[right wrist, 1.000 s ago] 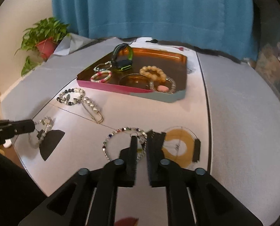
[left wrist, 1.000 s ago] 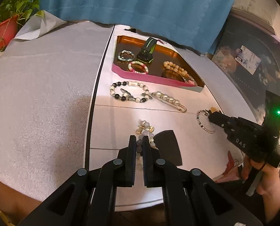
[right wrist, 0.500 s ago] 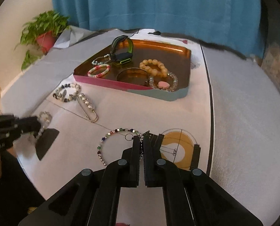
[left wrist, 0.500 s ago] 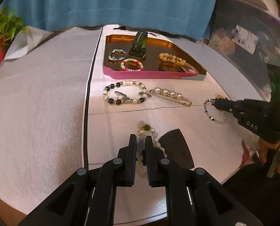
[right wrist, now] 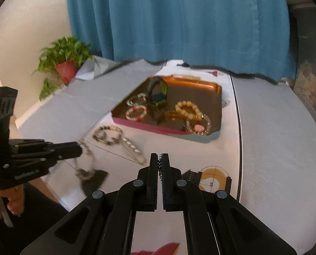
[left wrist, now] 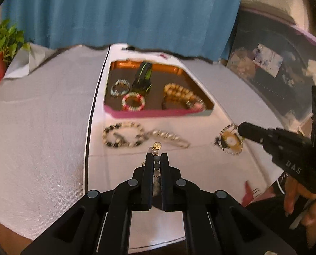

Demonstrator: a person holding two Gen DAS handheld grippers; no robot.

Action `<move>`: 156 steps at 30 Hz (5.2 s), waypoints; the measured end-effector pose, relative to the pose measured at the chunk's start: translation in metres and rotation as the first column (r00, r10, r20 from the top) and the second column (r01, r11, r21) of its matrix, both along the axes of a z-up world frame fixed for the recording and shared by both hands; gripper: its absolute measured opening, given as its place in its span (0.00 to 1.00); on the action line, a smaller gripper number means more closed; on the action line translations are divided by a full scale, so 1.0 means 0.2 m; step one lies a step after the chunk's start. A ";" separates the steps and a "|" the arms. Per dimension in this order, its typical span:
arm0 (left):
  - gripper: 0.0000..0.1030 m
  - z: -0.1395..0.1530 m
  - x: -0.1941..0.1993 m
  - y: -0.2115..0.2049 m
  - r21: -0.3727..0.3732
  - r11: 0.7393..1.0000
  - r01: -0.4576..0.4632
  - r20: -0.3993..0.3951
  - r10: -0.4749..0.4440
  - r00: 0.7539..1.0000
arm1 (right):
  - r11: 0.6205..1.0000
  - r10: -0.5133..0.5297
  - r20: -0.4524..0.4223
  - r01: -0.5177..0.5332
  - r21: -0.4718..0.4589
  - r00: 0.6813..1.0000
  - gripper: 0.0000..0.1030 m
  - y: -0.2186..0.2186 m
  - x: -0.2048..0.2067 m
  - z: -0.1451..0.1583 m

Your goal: Organize jewelry

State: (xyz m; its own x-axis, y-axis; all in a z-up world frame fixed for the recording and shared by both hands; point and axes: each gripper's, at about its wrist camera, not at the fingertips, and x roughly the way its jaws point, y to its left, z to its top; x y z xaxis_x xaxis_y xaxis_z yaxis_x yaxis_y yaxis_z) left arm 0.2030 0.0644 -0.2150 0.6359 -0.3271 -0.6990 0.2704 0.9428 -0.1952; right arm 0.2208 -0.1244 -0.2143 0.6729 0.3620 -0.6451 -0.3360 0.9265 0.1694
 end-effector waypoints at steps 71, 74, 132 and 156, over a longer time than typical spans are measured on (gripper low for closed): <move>0.04 0.05 1.26 0.12 -0.086 0.993 -0.082 0.106 0.091 0.990 | 0.993 -0.031 0.139 0.015 0.116 0.990 0.03 0.00 1.05 0.24; 0.04 -0.05 1.31 0.17 -0.095 0.989 -0.109 0.047 0.114 0.992 | 0.995 -0.044 0.093 0.036 0.090 0.995 0.03 0.01 1.13 0.11; 0.79 0.82 -0.75 -0.01 -0.052 0.995 -0.088 0.356 0.100 0.929 | 0.984 -0.178 0.199 0.170 0.056 0.964 0.66 0.15 -0.75 0.83; 0.59 -0.13 0.28 0.23 0.053 0.990 -0.134 0.019 0.133 0.991 | 0.994 0.107 -0.054 -0.105 0.040 0.993 0.37 0.22 0.09 -0.20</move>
State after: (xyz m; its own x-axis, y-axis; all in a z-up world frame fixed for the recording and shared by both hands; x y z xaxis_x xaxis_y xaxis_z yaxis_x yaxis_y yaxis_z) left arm 0.2595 0.1110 -0.2417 0.6820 -0.2005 -0.7034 0.1442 0.9797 -0.1395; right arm 0.2393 -0.0798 -0.2543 0.5928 0.4538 -0.6653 -0.4214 0.8788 0.2239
